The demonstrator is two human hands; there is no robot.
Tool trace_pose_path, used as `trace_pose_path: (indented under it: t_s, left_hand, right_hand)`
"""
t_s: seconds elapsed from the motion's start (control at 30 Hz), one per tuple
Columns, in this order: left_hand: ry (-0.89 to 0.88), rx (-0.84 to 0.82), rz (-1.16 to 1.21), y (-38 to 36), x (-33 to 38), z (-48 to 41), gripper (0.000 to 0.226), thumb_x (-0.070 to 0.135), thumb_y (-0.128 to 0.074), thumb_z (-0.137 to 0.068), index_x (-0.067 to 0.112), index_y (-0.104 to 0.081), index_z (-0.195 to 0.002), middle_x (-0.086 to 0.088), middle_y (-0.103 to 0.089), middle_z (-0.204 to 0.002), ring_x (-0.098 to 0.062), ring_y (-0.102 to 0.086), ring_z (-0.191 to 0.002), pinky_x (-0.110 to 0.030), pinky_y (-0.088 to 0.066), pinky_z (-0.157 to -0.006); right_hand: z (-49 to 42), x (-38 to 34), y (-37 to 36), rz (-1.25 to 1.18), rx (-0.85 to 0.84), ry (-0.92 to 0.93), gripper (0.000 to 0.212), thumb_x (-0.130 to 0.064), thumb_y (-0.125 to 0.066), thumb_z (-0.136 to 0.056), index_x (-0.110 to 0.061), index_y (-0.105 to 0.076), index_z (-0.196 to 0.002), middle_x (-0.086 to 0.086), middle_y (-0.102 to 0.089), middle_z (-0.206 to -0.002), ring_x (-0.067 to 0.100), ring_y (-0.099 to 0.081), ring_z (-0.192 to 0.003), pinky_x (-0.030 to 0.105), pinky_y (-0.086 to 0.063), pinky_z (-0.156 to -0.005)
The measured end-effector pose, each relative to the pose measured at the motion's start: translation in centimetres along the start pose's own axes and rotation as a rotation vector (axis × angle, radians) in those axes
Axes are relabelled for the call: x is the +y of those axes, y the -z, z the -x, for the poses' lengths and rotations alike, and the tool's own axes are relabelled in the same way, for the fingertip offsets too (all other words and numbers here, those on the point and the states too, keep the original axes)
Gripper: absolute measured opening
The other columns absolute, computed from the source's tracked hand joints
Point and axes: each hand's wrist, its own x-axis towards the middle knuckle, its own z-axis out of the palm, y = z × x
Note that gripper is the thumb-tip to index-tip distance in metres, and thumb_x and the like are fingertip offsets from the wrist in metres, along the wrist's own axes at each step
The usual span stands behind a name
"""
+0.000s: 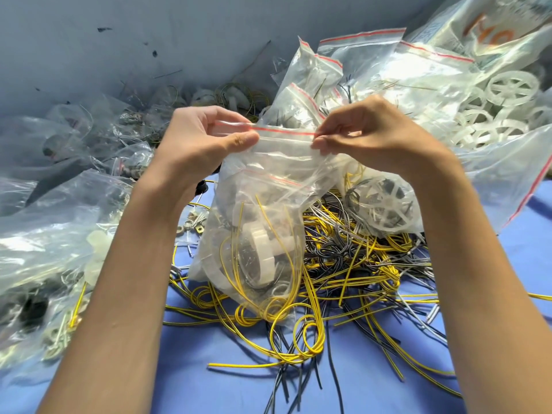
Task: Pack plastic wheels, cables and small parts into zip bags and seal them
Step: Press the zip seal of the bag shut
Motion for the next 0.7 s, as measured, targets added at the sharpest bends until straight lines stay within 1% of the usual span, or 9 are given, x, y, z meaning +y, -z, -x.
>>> trace_pose_path:
  t_s: [0.07, 0.17, 0.23, 0.3, 0.37, 0.43, 0.53, 0.57, 0.7]
  left_hand:
    - [-0.018, 0.031, -0.032, -0.3, -0.1, -0.2, 0.018, 0.007, -0.078, -0.073, 0.02, -0.067, -0.077, 0.013, -0.069, -0.065, 0.001, -0.064, -0.061, -0.013, -0.048, -0.063]
    - [-0.058, 0.091, -0.117, -0.6, -0.2, -0.4, 0.021, 0.008, -0.078, -0.074, 0.025, -0.067, -0.079, 0.011, -0.069, -0.072, 0.005, -0.065, -0.062, -0.01, -0.046, -0.061]
    - [-0.076, 0.071, -0.14, -0.4, -0.2, -0.3, 0.027, 0.012, -0.08, -0.072, 0.025, -0.067, -0.092, 0.008, -0.069, -0.079, 0.004, -0.067, -0.069, -0.011, -0.049, -0.066]
    - [-0.122, 0.018, -0.206, -0.3, -0.1, -0.1, 0.034, 0.015, -0.081, -0.072, 0.026, -0.067, -0.101, 0.009, -0.07, -0.085, 0.003, -0.067, -0.077, -0.012, -0.05, -0.076]
    - [-0.211, -0.028, -0.31, -0.3, 0.4, 0.2, 0.028, 0.017, -0.08, -0.073, 0.027, -0.069, -0.096, 0.008, -0.071, -0.086, 0.003, -0.066, -0.08, -0.011, -0.049, -0.08]
    - [-0.28, -0.044, -0.392, -0.6, 0.9, 0.3, 0.018, 0.016, -0.078, -0.074, 0.025, -0.073, -0.088, 0.004, -0.072, -0.082, -0.001, -0.065, -0.077, -0.016, -0.052, -0.078]
    - [-0.308, -0.041, -0.484, -1.3, 1.1, 0.3, 0.012, 0.013, -0.077, -0.075, 0.02, -0.076, -0.085, -0.002, -0.072, -0.08, -0.015, -0.068, -0.078, -0.034, -0.055, -0.077]
    - [-0.304, -0.037, -0.502, -1.6, 1.1, 0.3, 0.013, 0.012, -0.076, -0.075, 0.021, -0.075, -0.083, -0.002, -0.072, -0.08, -0.017, -0.068, -0.079, -0.037, -0.054, -0.077]
    - [-0.27, 0.005, -0.523, -2.7, 1.5, 0.9, 0.02, 0.017, -0.06, -0.067, 0.035, -0.066, -0.074, 0.003, -0.071, -0.077, -0.016, -0.068, -0.078, -0.035, -0.056, -0.076]
  right_hand:
    - [0.0, -0.3, -0.1, 0.091, 0.019, 0.029, 0.008, -0.014, -0.068, -0.086, -0.021, -0.07, -0.087, 0.003, -0.071, -0.076, 0.009, -0.061, -0.068, 0.023, -0.049, -0.068]
    - [-0.1, -0.7, -0.1, 0.112, 0.028, 0.026, 0.007, -0.019, -0.068, -0.085, -0.015, -0.073, -0.084, 0.003, -0.071, -0.074, 0.023, -0.063, -0.072, 0.03, -0.048, -0.066]
    - [-0.2, -0.8, -0.3, 0.129, 0.02, 0.029, 0.014, -0.023, -0.069, -0.085, -0.01, -0.075, -0.086, 0.006, -0.071, -0.075, 0.018, -0.061, -0.069, 0.026, -0.044, -0.062]
    - [-0.2, -1.0, -0.5, 0.146, 0.009, 0.04, 0.014, -0.021, -0.069, -0.085, -0.009, -0.075, -0.089, 0.007, -0.071, -0.077, 0.012, -0.06, -0.07, 0.023, -0.043, -0.062]
    - [-0.2, -1.2, -0.8, 0.167, 0.005, 0.065, 0.014, -0.019, -0.068, -0.086, -0.007, -0.075, -0.089, 0.009, -0.071, -0.077, 0.013, -0.06, -0.07, 0.023, -0.044, -0.062]
    - [-0.3, -1.2, -0.9, 0.186, 0.025, 0.082, 0.014, -0.019, -0.068, -0.087, -0.007, -0.075, -0.088, 0.013, -0.07, -0.076, 0.02, -0.061, -0.07, 0.025, -0.044, -0.063]
    - [-0.5, -1.3, -1.1, 0.195, 0.042, 0.073, 0.015, -0.024, -0.069, -0.086, -0.011, -0.076, -0.089, 0.01, -0.071, -0.078, 0.019, -0.062, -0.072, 0.021, -0.044, -0.064]
    - [-0.5, -1.4, -1.4, 0.199, 0.038, 0.076, 0.015, -0.023, -0.069, -0.086, -0.011, -0.076, -0.091, 0.008, -0.071, -0.079, 0.018, -0.062, -0.072, 0.02, -0.045, -0.066]
    - [-0.8, -1.6, -2.1, 0.233, 0.081, 0.11, 0.008, -0.01, -0.069, -0.084, -0.008, -0.075, -0.09, 0.008, -0.071, -0.077, 0.022, -0.065, -0.075, 0.032, -0.05, -0.074]
